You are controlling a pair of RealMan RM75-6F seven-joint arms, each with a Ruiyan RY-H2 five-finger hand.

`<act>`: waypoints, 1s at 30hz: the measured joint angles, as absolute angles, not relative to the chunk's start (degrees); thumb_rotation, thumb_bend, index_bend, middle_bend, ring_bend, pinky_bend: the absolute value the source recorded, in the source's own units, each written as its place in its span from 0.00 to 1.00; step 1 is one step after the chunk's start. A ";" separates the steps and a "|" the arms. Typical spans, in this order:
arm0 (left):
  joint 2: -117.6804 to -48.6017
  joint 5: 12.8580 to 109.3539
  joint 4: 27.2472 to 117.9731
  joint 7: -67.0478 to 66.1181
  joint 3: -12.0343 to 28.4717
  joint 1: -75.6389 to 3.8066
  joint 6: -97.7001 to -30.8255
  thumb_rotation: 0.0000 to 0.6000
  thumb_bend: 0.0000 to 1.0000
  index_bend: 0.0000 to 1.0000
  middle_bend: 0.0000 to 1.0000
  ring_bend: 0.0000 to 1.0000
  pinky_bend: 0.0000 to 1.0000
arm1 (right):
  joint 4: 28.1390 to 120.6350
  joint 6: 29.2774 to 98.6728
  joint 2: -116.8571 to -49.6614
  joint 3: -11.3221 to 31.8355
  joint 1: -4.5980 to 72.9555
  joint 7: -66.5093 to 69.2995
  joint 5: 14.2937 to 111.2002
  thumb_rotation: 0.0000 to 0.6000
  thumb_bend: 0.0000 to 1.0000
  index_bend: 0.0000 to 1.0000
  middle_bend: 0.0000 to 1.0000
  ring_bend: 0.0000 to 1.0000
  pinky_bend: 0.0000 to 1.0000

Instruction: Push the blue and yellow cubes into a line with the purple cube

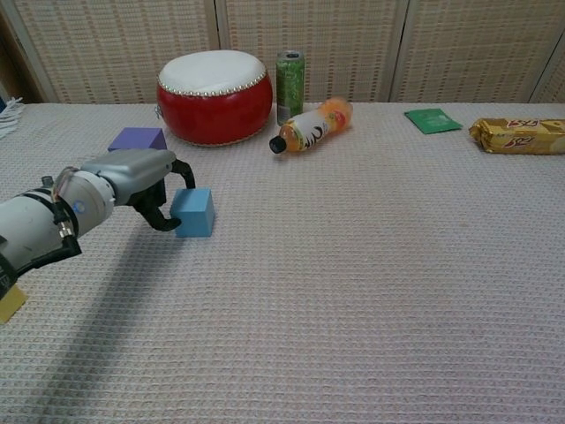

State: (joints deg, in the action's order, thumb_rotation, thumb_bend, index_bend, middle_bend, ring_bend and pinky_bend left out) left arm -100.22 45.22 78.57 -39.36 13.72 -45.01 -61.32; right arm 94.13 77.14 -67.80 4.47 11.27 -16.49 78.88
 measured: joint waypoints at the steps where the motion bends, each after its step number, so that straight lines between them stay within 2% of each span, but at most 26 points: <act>1: -100.30 45.67 78.37 -39.12 13.63 -44.99 -61.57 1.00 0.34 0.47 1.00 1.00 1.00 | 94.13 77.08 -67.80 4.48 11.29 -16.53 78.77 0.79 0.00 0.00 0.00 0.00 0.00; 9: -97.49 48.87 78.90 -35.92 13.38 -43.76 -62.95 1.00 0.34 0.48 1.00 1.00 1.00 | 94.25 76.78 -67.79 4.59 11.29 -16.84 78.07 0.78 0.00 0.00 0.00 0.00 0.00; 15: -92.04 50.88 77.77 -31.75 12.57 -42.91 -59.08 1.00 0.34 0.48 1.00 1.00 1.00 | 94.39 77.02 -67.78 4.91 11.17 -17.23 77.35 0.78 0.00 0.00 0.00 0.00 0.00; 22: -89.62 56.57 71.11 -20.78 10.82 -42.69 -51.45 1.00 0.34 0.47 1.00 1.00 1.00 | 94.42 77.49 -68.26 5.44 11.05 -18.53 76.23 0.78 0.00 0.00 0.00 0.00 0.00; 30: -90.51 64.02 62.24 -13.82 9.01 -43.27 -48.94 1.00 0.34 0.46 1.00 1.00 1.00 | 95.37 77.06 -67.78 5.14 10.93 -18.43 75.88 0.78 0.01 0.00 0.00 0.00 0.00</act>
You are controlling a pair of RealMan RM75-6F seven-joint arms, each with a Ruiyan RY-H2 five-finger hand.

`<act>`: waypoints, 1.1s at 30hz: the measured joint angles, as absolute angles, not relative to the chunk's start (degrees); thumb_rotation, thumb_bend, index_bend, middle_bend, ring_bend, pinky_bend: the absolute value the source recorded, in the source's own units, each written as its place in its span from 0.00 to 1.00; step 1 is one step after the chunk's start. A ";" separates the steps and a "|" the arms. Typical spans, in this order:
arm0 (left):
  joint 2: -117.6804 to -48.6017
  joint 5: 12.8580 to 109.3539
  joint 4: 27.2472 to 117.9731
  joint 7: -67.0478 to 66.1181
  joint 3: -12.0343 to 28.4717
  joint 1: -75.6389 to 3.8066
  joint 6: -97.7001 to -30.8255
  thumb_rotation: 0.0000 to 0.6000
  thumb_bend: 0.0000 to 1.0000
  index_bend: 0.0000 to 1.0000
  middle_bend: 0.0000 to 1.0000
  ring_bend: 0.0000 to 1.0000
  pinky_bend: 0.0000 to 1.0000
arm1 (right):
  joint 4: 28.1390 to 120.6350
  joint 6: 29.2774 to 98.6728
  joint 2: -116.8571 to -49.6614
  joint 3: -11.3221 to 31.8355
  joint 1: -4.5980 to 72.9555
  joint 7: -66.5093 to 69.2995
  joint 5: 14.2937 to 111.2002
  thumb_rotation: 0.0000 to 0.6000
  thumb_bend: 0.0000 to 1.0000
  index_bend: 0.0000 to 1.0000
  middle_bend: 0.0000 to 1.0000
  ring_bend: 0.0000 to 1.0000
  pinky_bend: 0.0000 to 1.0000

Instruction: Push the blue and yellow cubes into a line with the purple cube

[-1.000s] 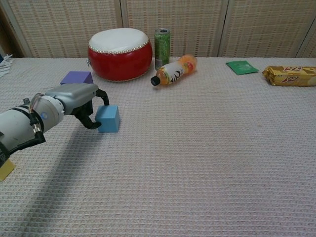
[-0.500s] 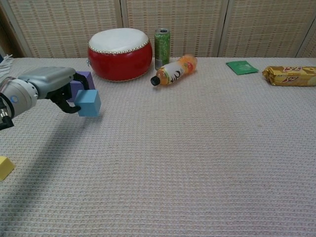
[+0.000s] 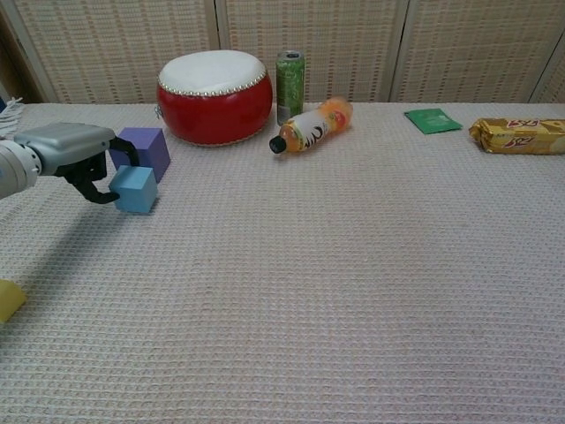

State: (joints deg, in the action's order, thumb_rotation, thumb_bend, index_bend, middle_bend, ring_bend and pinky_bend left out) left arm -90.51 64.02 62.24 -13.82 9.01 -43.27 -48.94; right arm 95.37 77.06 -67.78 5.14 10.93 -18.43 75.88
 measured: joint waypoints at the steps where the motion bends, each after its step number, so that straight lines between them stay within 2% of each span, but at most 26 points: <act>1: -90.56 64.52 61.43 -12.75 8.93 -43.32 -48.66 1.00 0.34 0.46 1.00 1.00 1.00 | 95.35 77.05 -67.81 5.17 10.93 -18.54 75.75 0.78 0.00 0.00 0.00 0.00 0.00; 9: -90.66 66.68 57.53 -8.70 8.46 -43.30 -47.23 1.00 0.34 0.46 1.00 1.00 1.00 | 95.79 75.88 -67.70 5.01 11.21 -19.01 74.89 0.78 0.00 0.00 0.00 0.00 0.00; 15: -91.60 67.66 54.97 -6.50 8.33 -43.26 -46.51 1.00 0.34 0.31 1.00 1.00 1.00 | 95.83 76.16 -67.90 5.09 11.17 -19.75 74.42 0.78 0.00 0.00 0.00 0.00 0.00; 20: -92.45 68.77 53.86 -5.63 8.50 -43.35 -47.12 1.00 0.34 0.23 1.00 1.00 1.00 | 95.86 76.01 -67.94 5.09 11.24 -20.14 74.09 0.78 0.00 0.00 0.00 0.00 0.00; 27: -91.93 68.94 54.97 -5.81 8.65 -42.96 -47.71 1.00 0.34 0.21 1.00 1.00 1.00 | 95.93 75.71 -67.74 4.84 11.35 -20.20 74.23 0.77 0.00 0.00 0.00 0.00 0.00; 33: -89.80 70.50 61.15 -7.40 8.16 -41.16 -52.48 1.00 0.34 0.24 1.00 1.00 1.00 | 96.25 75.69 -67.70 4.59 11.32 -20.49 74.35 0.78 0.00 0.00 0.00 0.00 0.00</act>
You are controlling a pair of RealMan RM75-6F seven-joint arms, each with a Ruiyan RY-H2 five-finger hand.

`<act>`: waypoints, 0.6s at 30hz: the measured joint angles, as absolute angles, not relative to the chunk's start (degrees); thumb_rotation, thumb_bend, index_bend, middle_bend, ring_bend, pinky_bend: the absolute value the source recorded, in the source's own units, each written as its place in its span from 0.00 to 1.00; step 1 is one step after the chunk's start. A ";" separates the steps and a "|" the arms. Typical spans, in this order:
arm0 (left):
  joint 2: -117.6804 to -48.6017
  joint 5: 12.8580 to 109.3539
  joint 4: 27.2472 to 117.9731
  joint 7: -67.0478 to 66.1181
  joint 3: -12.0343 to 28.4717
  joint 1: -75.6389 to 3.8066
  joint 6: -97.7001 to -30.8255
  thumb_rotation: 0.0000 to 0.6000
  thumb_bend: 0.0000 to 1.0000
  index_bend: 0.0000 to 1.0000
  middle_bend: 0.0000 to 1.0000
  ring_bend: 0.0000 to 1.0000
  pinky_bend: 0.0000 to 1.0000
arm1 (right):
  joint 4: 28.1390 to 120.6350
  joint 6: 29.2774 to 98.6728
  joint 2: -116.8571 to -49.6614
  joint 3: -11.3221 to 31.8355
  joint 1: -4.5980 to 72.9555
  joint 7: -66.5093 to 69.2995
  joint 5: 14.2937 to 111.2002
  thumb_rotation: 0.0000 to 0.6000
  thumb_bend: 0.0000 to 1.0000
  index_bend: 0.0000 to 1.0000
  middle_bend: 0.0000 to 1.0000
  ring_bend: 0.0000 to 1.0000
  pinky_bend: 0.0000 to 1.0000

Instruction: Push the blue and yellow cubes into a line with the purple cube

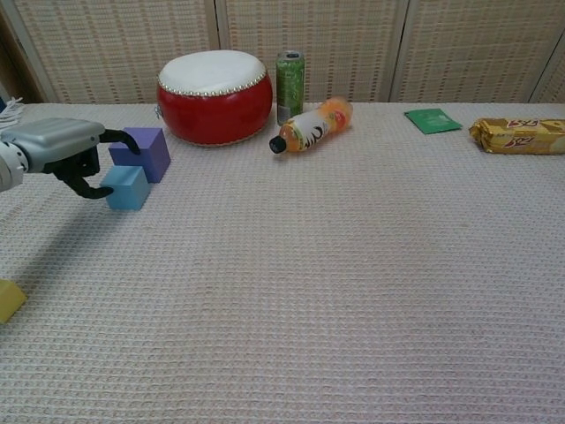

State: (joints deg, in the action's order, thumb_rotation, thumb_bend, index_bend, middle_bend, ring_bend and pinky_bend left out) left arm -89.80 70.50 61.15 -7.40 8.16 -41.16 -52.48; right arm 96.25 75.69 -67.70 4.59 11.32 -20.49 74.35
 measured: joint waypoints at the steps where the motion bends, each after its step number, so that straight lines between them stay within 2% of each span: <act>1: -89.24 70.93 62.94 -7.85 7.98 -40.60 -53.78 1.00 0.34 0.24 1.00 1.00 1.00 | 96.30 75.69 -67.68 4.53 11.31 -20.48 74.44 0.77 0.00 0.00 0.00 0.00 0.00; 8: -86.15 74.10 72.97 -10.70 5.61 -36.04 -61.53 1.00 0.34 0.34 1.00 1.00 1.00 | 96.60 75.56 -67.37 4.14 11.29 -20.07 75.09 0.78 0.00 0.00 0.00 0.00 0.00; 13: -85.44 75.34 74.87 -12.23 3.89 -34.10 -63.15 1.00 0.34 0.39 1.00 1.00 1.00 | 96.68 75.60 -67.26 4.02 11.25 -19.91 75.34 0.77 0.00 0.00 0.00 0.00 0.00; 18: -85.20 72.48 74.72 -14.56 2.93 -34.15 -58.57 1.00 0.34 0.28 1.00 1.00 1.00 | 96.77 75.87 -67.04 3.92 11.11 -19.97 75.58 0.77 0.01 0.00 0.00 0.00 0.00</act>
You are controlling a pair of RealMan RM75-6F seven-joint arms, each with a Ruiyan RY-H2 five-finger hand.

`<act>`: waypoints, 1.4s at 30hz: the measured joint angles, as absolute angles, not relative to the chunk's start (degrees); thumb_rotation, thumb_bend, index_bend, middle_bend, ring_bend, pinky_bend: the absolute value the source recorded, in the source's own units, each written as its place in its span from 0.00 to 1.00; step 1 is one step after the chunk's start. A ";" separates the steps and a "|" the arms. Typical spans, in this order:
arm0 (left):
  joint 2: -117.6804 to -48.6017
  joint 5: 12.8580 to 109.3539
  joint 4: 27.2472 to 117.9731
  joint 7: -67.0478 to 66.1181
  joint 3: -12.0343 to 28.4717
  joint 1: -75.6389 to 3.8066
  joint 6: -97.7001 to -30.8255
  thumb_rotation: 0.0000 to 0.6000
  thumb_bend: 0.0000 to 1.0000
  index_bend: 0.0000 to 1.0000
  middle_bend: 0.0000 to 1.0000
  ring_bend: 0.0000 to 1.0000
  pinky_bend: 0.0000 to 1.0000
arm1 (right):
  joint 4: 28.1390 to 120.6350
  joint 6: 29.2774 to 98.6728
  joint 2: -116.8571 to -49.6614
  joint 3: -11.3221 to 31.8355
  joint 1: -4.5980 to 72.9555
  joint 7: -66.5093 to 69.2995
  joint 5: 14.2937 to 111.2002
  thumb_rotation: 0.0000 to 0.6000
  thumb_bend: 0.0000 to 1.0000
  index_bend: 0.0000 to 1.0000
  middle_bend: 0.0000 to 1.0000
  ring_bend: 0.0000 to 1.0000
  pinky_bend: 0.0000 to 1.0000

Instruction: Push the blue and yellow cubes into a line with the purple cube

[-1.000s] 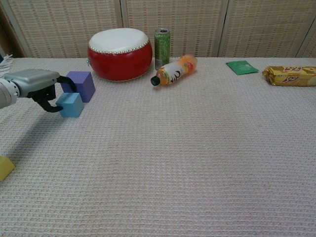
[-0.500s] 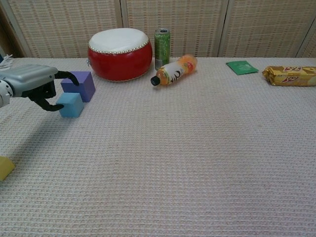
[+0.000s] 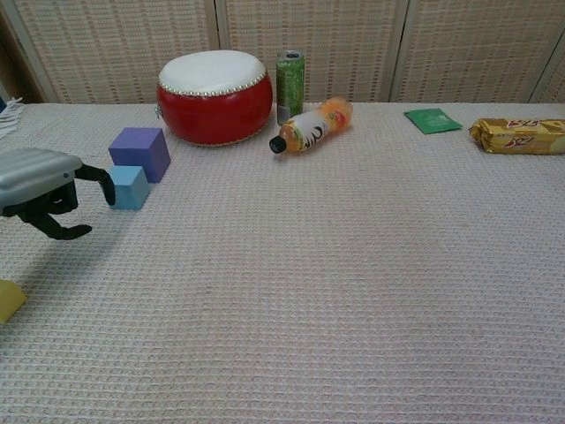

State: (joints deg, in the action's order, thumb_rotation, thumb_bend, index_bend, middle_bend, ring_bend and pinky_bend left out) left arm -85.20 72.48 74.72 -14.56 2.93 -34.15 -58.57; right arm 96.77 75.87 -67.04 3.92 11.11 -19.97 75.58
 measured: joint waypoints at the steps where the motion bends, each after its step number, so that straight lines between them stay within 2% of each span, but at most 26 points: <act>1: -84.92 70.63 74.92 -15.93 2.84 -34.44 -56.14 1.00 0.34 0.27 1.00 1.00 1.00 | 96.78 75.90 -67.01 3.93 11.09 -19.89 75.55 0.77 0.01 0.00 0.00 0.00 0.00; 7: -83.72 63.88 76.19 -21.68 2.42 -36.12 -48.82 1.00 0.35 0.19 1.00 1.00 1.00 | 96.74 76.02 -66.97 4.11 11.01 -19.80 75.25 0.76 0.00 0.00 0.00 0.00 0.00; 10: -83.53 62.28 76.33 -22.77 2.47 -36.98 -47.38 1.00 0.39 0.17 1.00 1.00 1.00 | 96.72 75.90 -66.93 4.11 11.04 -19.85 75.14 0.77 0.00 0.00 0.00 0.00 0.00; 18: -83.17 62.74 76.49 -21.19 3.02 -37.23 -47.94 1.00 0.56 0.15 1.00 1.00 1.00 | 96.59 75.38 -66.94 4.19 11.23 -20.09 74.58 0.76 0.00 0.00 0.00 0.00 0.00; 42: -86.28 62.66 68.88 -18.98 4.41 -39.61 -45.33 1.00 0.59 0.12 1.00 1.00 1.00 | 96.27 75.10 -67.05 4.68 11.43 -20.46 73.09 0.77 0.00 0.00 0.00 0.00 0.00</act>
